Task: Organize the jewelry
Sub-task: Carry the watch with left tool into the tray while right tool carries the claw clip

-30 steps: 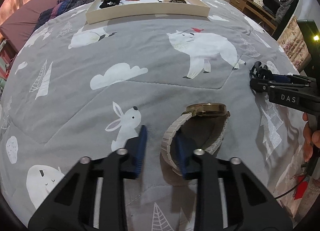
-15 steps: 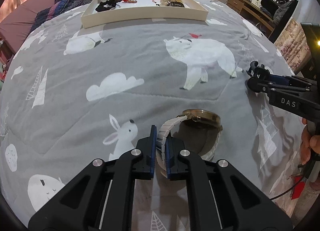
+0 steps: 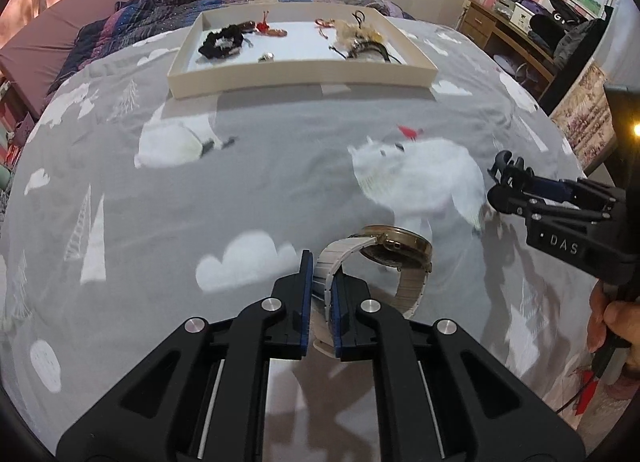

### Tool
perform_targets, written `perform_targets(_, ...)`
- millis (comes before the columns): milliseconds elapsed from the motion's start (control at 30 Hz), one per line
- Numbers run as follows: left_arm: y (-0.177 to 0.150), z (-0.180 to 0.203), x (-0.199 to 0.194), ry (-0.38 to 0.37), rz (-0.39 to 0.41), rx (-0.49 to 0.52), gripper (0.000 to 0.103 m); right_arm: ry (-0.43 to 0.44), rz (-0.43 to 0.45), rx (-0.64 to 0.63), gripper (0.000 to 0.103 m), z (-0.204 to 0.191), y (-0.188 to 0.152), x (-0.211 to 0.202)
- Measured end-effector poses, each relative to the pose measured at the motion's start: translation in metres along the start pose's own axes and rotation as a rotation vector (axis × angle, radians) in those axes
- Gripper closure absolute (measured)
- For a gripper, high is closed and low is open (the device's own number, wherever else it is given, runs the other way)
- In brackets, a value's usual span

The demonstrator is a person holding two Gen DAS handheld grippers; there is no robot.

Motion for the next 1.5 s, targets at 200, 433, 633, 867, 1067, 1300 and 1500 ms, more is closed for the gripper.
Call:
perform_targets(200, 0.036, -0.023, 0.002, 0.011, 0.012, -0.007, 0.097, 0.005, -0.005, 0.0, 0.055, -0.008, 0.029, 0.007)
perform_targets(433, 0.085, -0.053, 0.002, 0.029, 0.037, -0.023, 0.096, 0.024, 0.013, 0.005, 0.055, -0.026, 0.079, 0.012)
perform_targets(633, 0.132, -0.078, 0.003, 0.05, 0.065, -0.036, 0.096, 0.048, 0.032, -0.005, 0.055, -0.046, 0.121, 0.017)
perform_targets(867, 0.173, -0.102, 0.011, 0.077, 0.081, -0.044, 0.096, 0.078, 0.026, 0.001, 0.055, -0.065, 0.16, 0.032)
perform_targets(1067, 0.19, -0.129, 0.032, 0.097, 0.053, -0.053, 0.096, 0.07, 0.01, 0.005, 0.055, -0.083, 0.189, 0.049)
perform_targets(1300, 0.187, -0.154, 0.07, 0.079, 0.016, -0.075, 0.096, 0.057, -0.021, -0.003, 0.056, -0.106, 0.191, 0.081)
perform_targets(1500, 0.174, -0.167, 0.094, 0.08, -0.019, -0.086, 0.095, 0.065, -0.046, -0.006, 0.055, -0.123, 0.185, 0.103)
Point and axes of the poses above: each gripper's, at about its wrist camera, not at the fingertips, and x roughly the way its jaws point, z to its right, y to its top, the point moved 4 cm from there along x, roughly the way its jaws point, and after that the axes turned 15 degrees about x, right-handed, at the moved point
